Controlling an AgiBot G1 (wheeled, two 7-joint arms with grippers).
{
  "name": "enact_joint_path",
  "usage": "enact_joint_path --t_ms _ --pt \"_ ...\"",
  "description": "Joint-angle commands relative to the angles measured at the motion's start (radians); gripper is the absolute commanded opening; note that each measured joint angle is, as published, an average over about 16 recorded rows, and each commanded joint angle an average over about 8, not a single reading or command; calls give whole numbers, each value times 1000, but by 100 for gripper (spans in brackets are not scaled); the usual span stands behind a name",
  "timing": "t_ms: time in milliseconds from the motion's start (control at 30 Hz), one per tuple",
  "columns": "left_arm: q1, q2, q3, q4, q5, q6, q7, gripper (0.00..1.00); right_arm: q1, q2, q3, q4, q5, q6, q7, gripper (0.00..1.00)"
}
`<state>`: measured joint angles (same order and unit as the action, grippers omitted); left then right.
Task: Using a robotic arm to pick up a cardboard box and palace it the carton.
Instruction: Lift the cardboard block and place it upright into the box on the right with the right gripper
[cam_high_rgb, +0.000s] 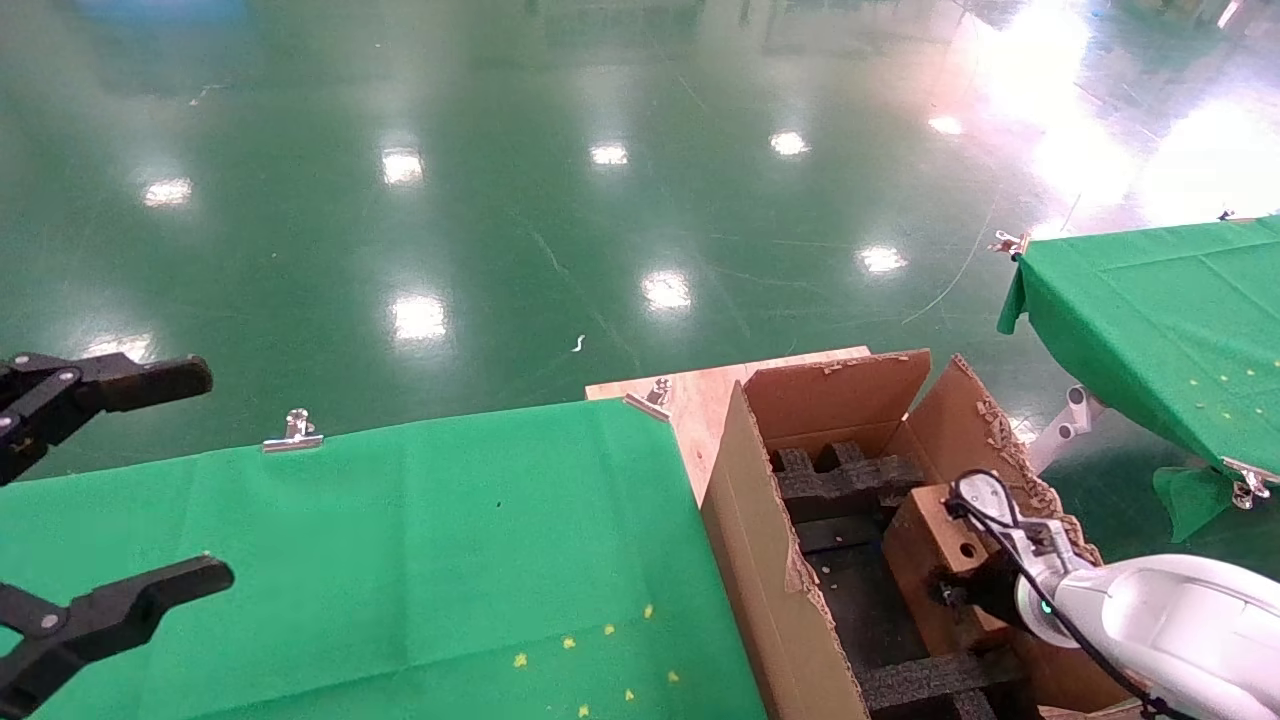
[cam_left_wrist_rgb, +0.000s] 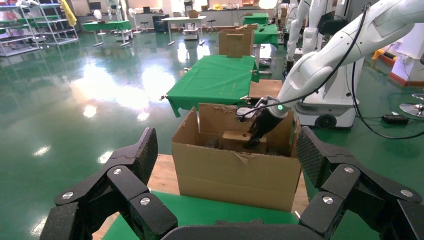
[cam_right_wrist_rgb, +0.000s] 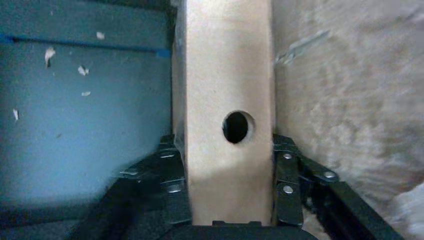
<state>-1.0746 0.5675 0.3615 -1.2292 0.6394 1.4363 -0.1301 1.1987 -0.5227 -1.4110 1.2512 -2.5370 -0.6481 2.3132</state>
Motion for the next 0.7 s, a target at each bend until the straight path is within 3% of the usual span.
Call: enact_joint_path --t_ms 33,400,700 --pt "0 0 0 0 0 0 0 100 4 3 2 4 -3 -1 -1 100" --pt "0 0 0 0 0 0 0 100 52 26 27 51 -14 4 -10 100" --pt "0 0 0 0 0 0 0 100 193 40 83 104 65 71 -79 100"
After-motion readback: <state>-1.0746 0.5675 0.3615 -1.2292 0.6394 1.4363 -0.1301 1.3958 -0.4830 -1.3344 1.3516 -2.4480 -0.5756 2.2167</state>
